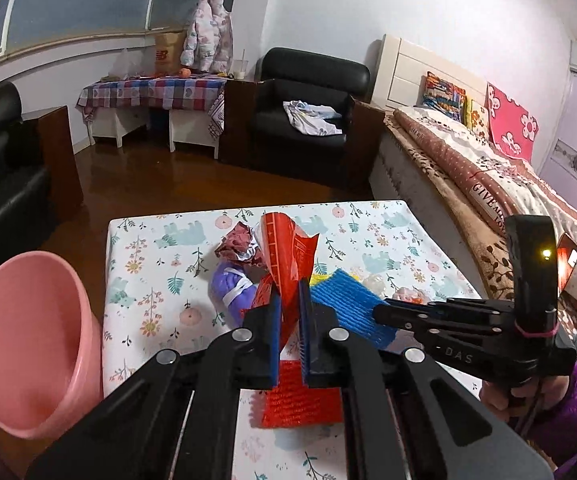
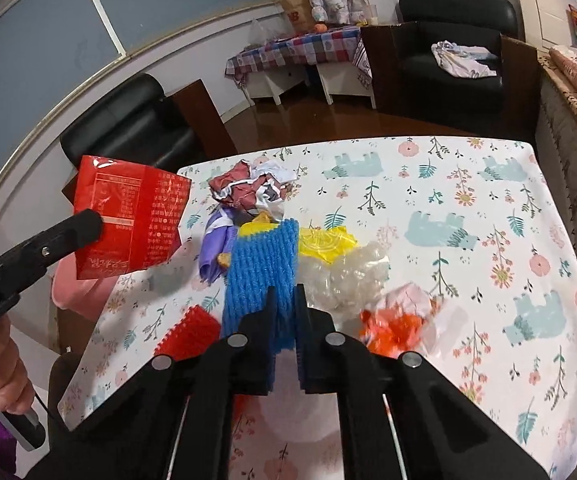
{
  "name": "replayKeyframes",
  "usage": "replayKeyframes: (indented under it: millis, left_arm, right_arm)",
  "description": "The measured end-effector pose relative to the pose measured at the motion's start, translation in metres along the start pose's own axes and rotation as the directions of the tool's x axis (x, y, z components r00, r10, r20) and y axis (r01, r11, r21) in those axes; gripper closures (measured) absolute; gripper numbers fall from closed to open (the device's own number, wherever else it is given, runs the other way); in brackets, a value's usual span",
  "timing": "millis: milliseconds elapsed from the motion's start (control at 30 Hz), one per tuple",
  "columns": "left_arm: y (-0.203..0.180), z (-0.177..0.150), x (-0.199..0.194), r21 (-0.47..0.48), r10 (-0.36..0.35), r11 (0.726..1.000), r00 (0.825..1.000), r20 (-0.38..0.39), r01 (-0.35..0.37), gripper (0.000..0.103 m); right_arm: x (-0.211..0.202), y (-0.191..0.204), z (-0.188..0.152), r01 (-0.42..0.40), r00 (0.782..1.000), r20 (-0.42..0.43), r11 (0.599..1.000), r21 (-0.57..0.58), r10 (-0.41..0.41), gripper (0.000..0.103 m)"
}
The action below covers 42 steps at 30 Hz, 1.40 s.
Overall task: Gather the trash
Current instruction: 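Grasp the red snack bag with the left gripper while the right gripper grasps the blue mesh net, then carry the red bag and blue net into the pink bucket and open both grippers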
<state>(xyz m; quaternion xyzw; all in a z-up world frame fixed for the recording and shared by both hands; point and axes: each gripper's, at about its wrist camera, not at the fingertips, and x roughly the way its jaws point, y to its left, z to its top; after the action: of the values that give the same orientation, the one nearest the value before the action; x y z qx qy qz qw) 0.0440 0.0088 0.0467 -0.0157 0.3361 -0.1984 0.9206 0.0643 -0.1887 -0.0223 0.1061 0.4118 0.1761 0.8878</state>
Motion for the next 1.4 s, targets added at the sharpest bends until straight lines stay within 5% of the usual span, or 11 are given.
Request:
replayKeyframes:
  millis: [467, 800, 1167, 1400]
  left_arm:
    - [0.017, -0.006, -0.041, -0.056, 0.051, 0.997, 0.996, 0.070, -0.047, 0.096]
    - [0.053, -0.014, -0.073, -0.127, 0.182, 0.978, 0.977, 0.110, -0.168, 0.096]
    - [0.119, -0.029, -0.102, -0.262, 0.370, 0.905, 0.924, 0.097, -0.335, 0.096]
    - [0.155, -0.039, -0.107, -0.327, 0.429, 0.860, 0.902, 0.049, -0.391, 0.096]
  right_arm:
    - [-0.062, 0.033, 0.005, -0.043, 0.991, 0.128, 0.998, -0.038, 0.047, 0.097]
    - [-0.047, 0.096, 0.025, -0.119, 0.985, 0.112, 0.984, -0.135, 0.135, 0.097]
    - [-0.002, 0.181, 0.047, -0.208, 0.975, 0.027, 0.949, -0.238, 0.220, 0.097]
    - [0.037, 0.223, 0.053, -0.235, 0.972, -0.032, 0.937, -0.261, 0.234, 0.097]
